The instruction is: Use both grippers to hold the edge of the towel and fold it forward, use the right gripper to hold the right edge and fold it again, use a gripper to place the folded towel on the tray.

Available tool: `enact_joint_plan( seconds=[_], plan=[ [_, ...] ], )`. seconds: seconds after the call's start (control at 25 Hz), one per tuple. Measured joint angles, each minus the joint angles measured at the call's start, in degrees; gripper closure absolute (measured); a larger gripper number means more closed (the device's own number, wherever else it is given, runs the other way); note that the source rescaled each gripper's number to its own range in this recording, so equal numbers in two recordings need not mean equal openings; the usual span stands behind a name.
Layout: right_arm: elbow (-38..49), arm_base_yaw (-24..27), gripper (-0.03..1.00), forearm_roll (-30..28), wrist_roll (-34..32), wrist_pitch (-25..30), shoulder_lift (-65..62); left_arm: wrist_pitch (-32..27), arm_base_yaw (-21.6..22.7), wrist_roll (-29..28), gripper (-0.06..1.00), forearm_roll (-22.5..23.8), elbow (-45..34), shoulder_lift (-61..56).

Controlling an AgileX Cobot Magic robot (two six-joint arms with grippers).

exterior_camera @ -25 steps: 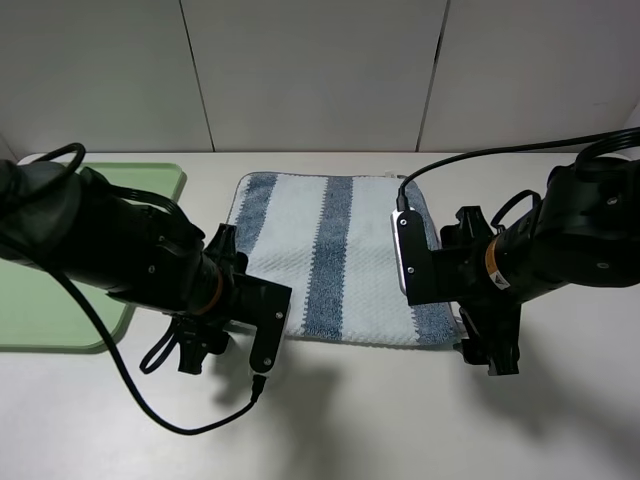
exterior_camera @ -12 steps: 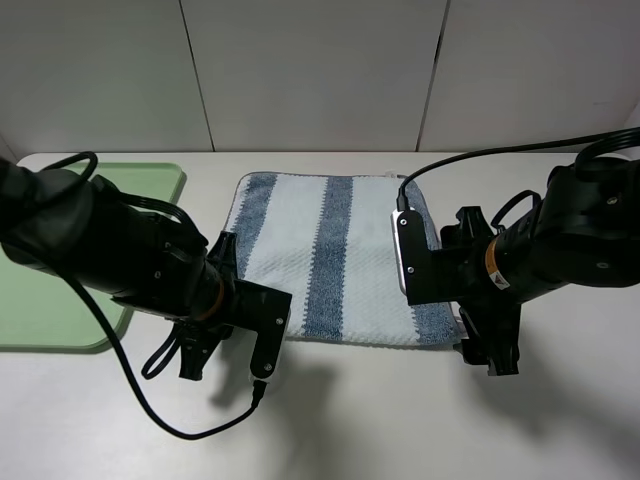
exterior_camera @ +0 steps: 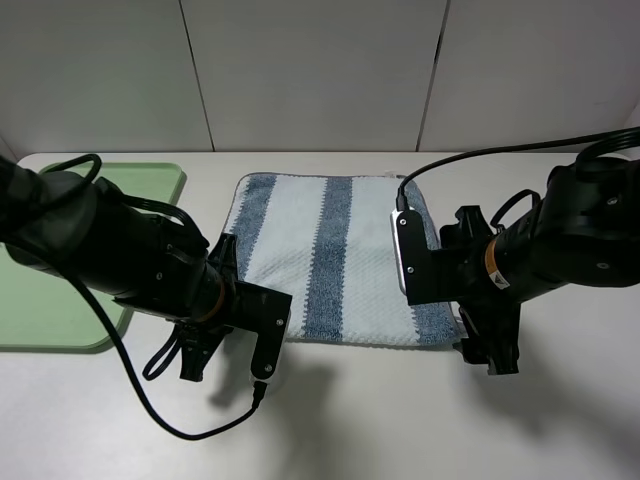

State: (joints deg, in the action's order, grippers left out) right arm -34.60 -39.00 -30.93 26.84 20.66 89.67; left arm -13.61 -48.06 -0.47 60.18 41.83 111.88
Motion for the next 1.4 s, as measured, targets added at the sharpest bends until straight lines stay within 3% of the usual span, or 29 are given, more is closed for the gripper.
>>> enact_joint_plan(
  seconds=[0.24, 1.2, 1.28, 1.4],
  plan=[
    [0.00, 0.00, -0.03, -0.85, 0.00, -2.84, 1.16, 0.06, 0.00, 0.00, 0.94, 0.07, 0.00, 0.00],
    [-0.84, 0.00, -0.03, -1.08, 0.06, -3.08, 13.00, 0.12, 0.00, -0.02, 0.94, 0.07, 0.00, 0.07],
    [-0.84, 0.00, 0.02, -0.99, 0.06, -3.01, 13.07, 0.12, 0.00, -0.02, 0.94, 0.07, 0.00, 0.07],
    [-0.84, 0.00, 0.19, -0.85, 0.06, -3.13, 13.33, 0.12, 0.00, -0.02, 0.94, 0.07, 0.00, 0.07]
  ],
)
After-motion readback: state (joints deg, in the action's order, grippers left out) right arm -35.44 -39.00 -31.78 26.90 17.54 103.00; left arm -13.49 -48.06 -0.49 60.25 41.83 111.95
